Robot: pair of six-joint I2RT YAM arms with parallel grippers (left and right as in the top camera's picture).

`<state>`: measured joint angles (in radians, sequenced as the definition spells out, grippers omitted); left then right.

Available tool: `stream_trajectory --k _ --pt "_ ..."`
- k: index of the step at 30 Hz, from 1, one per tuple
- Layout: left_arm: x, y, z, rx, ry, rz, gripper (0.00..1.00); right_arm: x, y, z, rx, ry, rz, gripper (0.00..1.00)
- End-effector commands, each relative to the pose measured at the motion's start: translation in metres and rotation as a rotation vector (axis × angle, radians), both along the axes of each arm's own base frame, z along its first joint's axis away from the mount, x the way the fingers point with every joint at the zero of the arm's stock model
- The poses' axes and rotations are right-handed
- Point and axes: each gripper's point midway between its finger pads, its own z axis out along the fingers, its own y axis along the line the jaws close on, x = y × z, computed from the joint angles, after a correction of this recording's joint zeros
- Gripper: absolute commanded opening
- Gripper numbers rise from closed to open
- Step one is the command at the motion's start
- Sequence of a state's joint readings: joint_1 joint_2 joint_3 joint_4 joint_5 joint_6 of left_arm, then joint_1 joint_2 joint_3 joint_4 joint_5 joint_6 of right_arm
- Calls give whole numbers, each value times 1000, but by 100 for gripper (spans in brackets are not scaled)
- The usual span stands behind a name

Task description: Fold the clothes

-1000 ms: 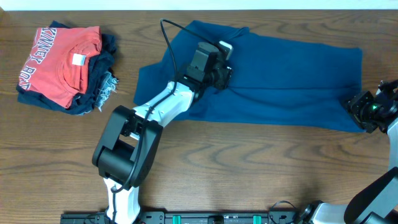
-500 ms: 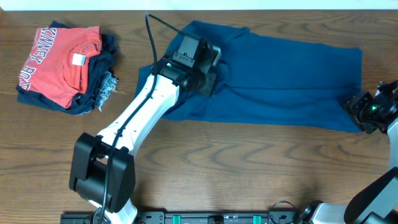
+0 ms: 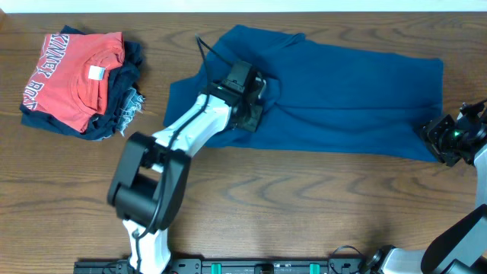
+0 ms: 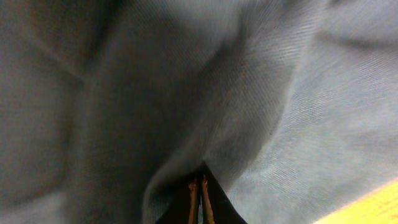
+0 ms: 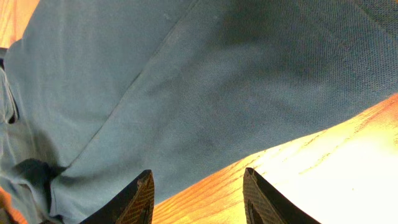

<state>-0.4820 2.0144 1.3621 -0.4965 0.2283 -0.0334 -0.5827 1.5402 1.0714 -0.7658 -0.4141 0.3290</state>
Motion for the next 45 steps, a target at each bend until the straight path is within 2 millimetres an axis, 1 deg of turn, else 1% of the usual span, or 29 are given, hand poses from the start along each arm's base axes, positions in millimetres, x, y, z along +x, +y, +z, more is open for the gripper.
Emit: stream_trajectory --k 1,2,4,6,9,11,12,14,16,18,21,25,28,29,31,33,34,36,39,41,42,43,45 --pt "-11 -5 -17 -2 49 -8 6 2 2 2 -10 -7 22 45" --pt "-8 -6 -16 -7 39 -8 8 2 2 2 -13 -7 28 45" --pt "-1 -8 -7 -18 19 -4 11 1 2 2 -20 -9 43 44" --pt "7 -11 13 -34 -9 -2 12 1 2 2 -27 -10 57 45" --pt "21 -19 52 -77 -90 -4 16 0 1 2 -33 -6 55 45" --pt "29 -24 73 -112 -156 -6 17 1 1 2 -33 -6 54 45" --pt "34 -27 81 -128 -187 -6 17 1 1 2 -33 -6 54 45" --pt "41 -30 86 -146 -219 -4 17 1 1 2 -33 -6 54 45" --pt "47 -34 81 -155 -235 -4 17 1 1 2 -33 -6 55 45" --pt "54 -38 71 -167 -243 9 14 1 1 2 -34 -6 54 45" --pt "63 -46 50 -189 -227 50 9 0 -1 1 -46 2 49 45" --pt "64 -59 20 -191 -209 36 9 -2 -4 0 -59 12 43 45" --pt "58 -71 5 -203 -183 13 11 -2 -4 -1 -62 14 42 45" --pt "55 -74 1 -206 -171 4 13 -2 -4 -1 -62 13 42 45" --pt "51 -77 0 -212 -158 -7 15 -2 -4 -1 -62 14 42 45" --pt "49 -78 5 -218 -160 -12 17 -2 -4 -1 -62 13 43 46" --pt "51 -76 13 -221 -168 -8 22 -2 -4 -1 -62 14 45 47" --pt "53 -72 29 -229 -185 0 25 -2 -4 -1 -70 11 59 48" --pt "55 -55 65 -235 -218 23 29 -2 -4 -1 -72 12 67 49" --pt "55 -37 88 -220 -236 57 39 -3 -3 -1 -70 14 67 49" --pt "53 -26 98 -206 -240 77 41 -3 -3 -1 -70 15 67 49" --pt "51 -13 106 -184 -238 101 43 -3 -3 -1 -69 16 67 50" --pt "43 13 113 -128 -214 149 49 -4 -3 -1 -69 18 66 51"
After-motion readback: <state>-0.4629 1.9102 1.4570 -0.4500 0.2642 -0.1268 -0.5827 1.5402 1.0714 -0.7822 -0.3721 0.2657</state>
